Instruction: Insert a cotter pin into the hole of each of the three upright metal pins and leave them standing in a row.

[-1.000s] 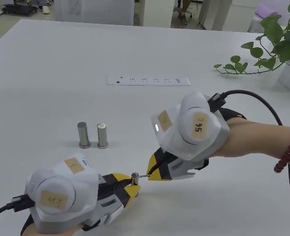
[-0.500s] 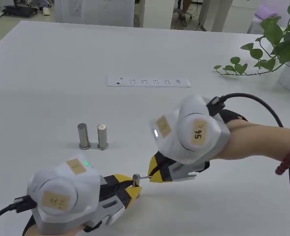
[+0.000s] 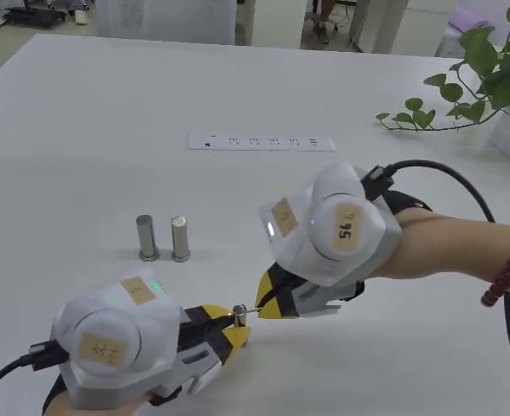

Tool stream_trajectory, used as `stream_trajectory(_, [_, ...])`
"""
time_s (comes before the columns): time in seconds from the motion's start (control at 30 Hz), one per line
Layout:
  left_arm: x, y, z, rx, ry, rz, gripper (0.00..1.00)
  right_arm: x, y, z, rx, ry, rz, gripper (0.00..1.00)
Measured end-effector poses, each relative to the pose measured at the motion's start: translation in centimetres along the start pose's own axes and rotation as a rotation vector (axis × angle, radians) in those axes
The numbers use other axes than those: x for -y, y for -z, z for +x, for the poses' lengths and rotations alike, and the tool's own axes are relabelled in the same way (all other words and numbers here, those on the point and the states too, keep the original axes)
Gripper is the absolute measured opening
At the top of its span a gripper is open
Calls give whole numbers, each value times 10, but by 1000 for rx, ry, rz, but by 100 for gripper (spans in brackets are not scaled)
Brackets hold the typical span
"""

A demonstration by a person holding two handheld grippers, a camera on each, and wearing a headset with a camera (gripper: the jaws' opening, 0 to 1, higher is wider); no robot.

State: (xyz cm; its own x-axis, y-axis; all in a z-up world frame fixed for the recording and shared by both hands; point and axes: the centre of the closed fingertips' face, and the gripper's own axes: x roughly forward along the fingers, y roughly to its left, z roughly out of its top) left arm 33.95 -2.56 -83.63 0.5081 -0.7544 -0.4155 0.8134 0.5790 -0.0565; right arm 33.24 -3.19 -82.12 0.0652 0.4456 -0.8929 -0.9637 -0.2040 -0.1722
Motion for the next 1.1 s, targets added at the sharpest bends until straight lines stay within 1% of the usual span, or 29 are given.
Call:
stream_trajectory(0.57, [2, 0, 2, 0, 7, 3, 7, 0, -6, 5, 48, -8, 40, 3])
stream_trajectory(0.87, [2, 0, 2, 2, 5, 5, 7, 0, -7, 4, 73, -10, 93, 4])
stream_trajectory(0.93, [2, 0, 2, 1, 5, 7, 7, 0, -7, 2, 84, -12, 110, 6])
stream_trajectory(0.97, [2, 0, 3, 1, 5, 6, 7, 1, -10, 1, 102, -9, 127, 7])
stream_trajectory(1.1, [1, 0, 3, 1, 3, 7, 7, 1, -10, -2, 106, -10, 142, 8])
